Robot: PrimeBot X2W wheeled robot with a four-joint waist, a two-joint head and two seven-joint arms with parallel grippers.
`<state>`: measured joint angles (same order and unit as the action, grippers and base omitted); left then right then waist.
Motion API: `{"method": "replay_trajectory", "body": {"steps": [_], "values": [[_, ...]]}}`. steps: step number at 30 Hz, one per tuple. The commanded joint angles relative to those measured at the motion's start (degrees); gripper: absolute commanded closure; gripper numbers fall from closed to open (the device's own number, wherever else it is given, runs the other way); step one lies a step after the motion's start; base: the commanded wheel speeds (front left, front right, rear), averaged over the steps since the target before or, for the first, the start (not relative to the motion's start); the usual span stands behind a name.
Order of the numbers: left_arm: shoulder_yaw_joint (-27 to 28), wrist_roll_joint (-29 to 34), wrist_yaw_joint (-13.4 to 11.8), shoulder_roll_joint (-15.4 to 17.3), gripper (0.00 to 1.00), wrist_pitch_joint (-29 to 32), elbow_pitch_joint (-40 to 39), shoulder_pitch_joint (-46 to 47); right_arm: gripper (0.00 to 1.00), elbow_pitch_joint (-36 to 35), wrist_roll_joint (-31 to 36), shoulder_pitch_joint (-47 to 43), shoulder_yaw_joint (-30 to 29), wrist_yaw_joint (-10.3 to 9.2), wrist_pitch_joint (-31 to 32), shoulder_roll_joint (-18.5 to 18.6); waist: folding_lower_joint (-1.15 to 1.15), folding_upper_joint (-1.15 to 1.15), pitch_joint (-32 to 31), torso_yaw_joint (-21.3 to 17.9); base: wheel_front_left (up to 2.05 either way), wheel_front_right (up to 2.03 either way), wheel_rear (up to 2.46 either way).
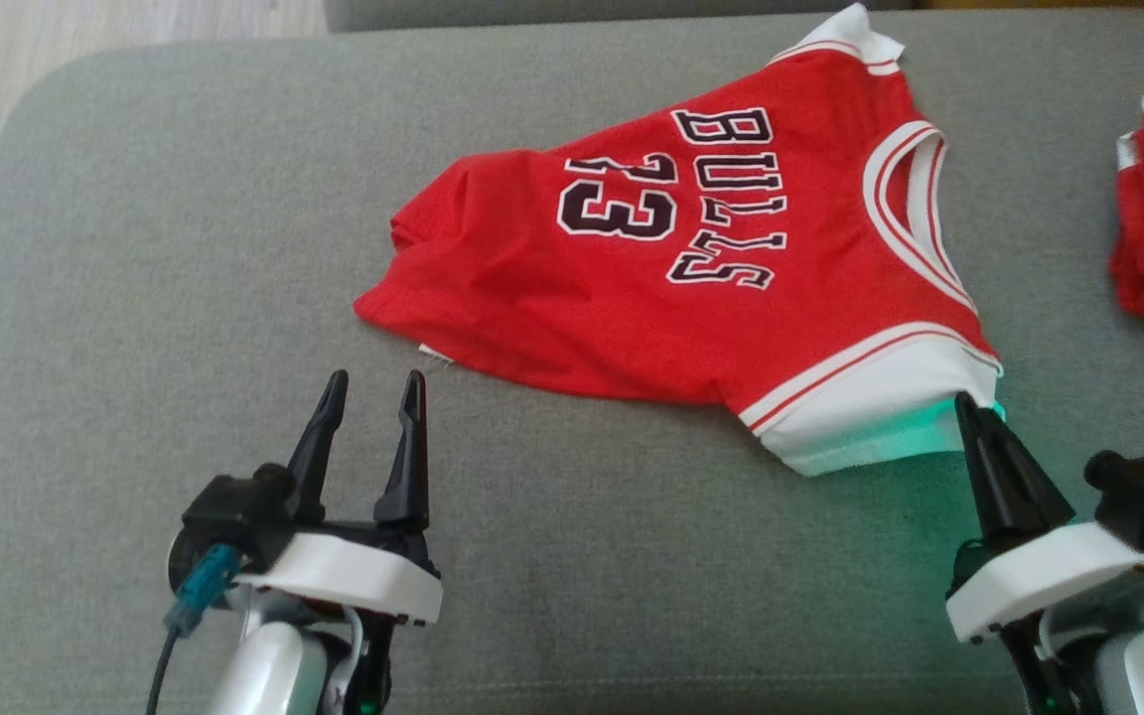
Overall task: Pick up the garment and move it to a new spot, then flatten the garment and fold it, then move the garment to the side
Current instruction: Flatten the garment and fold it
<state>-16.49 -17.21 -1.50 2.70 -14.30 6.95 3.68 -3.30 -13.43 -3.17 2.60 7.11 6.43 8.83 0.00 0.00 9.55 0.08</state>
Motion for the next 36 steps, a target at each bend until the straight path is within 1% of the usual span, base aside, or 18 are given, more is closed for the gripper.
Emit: {"method": "replay_trajectory", "body": {"steps": [1, 4, 8, 11, 12, 13, 14, 15, 17, 20, 23, 26, 28, 30, 36], "values": [[1.74, 0.61, 0.09, 0.18, 0.0, -0.7, -1.92, 1.77, 1.0, -1.46, -0.37, 2.06, 0.33, 0.37, 0.28, -0.22, 0.0, 0.0, 1.04, 0.54, 0.0, 0.0, 0.0], [1.8, 0.85, 0.31, 0.18, 0.0, -0.7, -1.76, 2.58, 1.0, 2.48, -0.72, 4.01, -0.57, 0.37, 0.22, -0.76, 0.0, 0.0, 2.29, 1.22, 0.0, 0.0, 0.0], [1.97, 1.09, 0.44, 0.18, 0.0, -0.7, -1.61, 3.38, 1.0, 10.28, -0.2, 8.86, -1.9, 0.37, -0.99, -0.78, 0.0, 0.0, 3.65, 2.03, 0.0, 0.0, 0.0], [2.13, 1.2, 0.5, 0.18, 0.0, -0.7, -1.39, 3.68, 1.0, 16.1, 1.41, 12.6, -2.96, 0.37, -2.8, -0.86, 0.0, 0.0, 4.16, 2.32, 0.0, 0.0, 0.0], [2.16, 1.21, 0.51, 0.18, 0.0, -0.7, -1.32, 3.77, 0.96, 17.86, 1.6, 13.61, -3.21, 0.37, -3.42, -1.02, 0.0, 0.0, 4.26, 2.39, 0.0, 0.0, 0.0], [2.18, 1.2, 0.51, 0.18, 0.0, -0.7, -1.23, 3.85, 0.67, 19.47, 1.79, 14.46, -3.5, 0.37, -3.96, -1.2, 0.0, 0.0, 4.3, 2.45, 0.0, 0.0, 0.0], [2.19, 1.17, 0.5, 0.18, 0.0, -0.7, -1.14, 3.91, 0.11, 20.9, 2.02, 15.13, -3.68, 0.37, -4.49, -1.32, 0.0, 0.0, 4.3, 2.48, 0.0, 0.0, 0.0], [2.21, 1.13, 0.48, 0.18, 0.0, -0.7, -1.04, 3.95, 0.0, 22.07, 2.33, 15.63, -3.98, 0.37, -5.13, -1.39, 0.0, 0.0, 4.26, 2.46, 0.0, 0.0, 0.0], [2.28, 1.07, 0.42, 0.18, 0.0, -0.7, -0.85, 3.94, 0.0, 23.57, 2.61, 16.19, -4.71, 0.37, -6.52, -1.58, 0.0, 0.0, 4.12, 2.31, 0.0, 0.0, 0.0], [2.35, 0.89, 0.38, 0.18, 0.0, -0.7, -0.42, 3.82, 0.0, 23.59, 3.13, 16.24, -6.23, 0.37, -8.93, -1.82, 0.0, 0.0, 3.74, 1.67, 0.0, 0.0, 0.0], [1.94, 0.83, 0.73, 0.18, 0.0, -0.7, 0.67, 3.86, 0.0, 21.35, 3.87, 15.94, -7.95, 0.37, -11.51, -2.21, 0.0, 0.0, 3.25, 0.63, 0.0, 0.0, 0.0], [1.13, 0.9, 1.27, 0.18, 0.0, -0.7, 2.8, 4.49, 0.0, 17.49, 4.94, 15.52, -9.16, 0.37, -13.71, -3.06, 0.0, 0.0, 2.88, -0.59, 0.0, 0.0, 0.0], [0.65, 1.02, 1.6, 0.2, 0.0, -0.7, 4.93, 5.51, 0.0, 14.83, 5.59, 15.35, -9.16, 0.37, -14.63, -3.69, 0.0, 0.0, 2.87, -1.49, 0.0, 0.0, 0.0], [0.41, 1.15, 1.79, 0.23, 0.0, -0.68, 6.2, 6.25, 0.0, 13.62, 5.82, 15.31, -8.85, 0.37, -14.9, -3.99, 0.0, 0.0, 2.97, -1.93, 0.0, 0.0, 0.0], [0.31, 1.36, 2.0, 0.56, 0.0, 0.24, 14.94, 12.18, 0.0, 8.88, 5.91, 15.38, -5.52, 0.37, -14.59, -5.28, 0.0, 0.0, 4.64, -4.4, 0.0, 0.0, 0.0]]}}
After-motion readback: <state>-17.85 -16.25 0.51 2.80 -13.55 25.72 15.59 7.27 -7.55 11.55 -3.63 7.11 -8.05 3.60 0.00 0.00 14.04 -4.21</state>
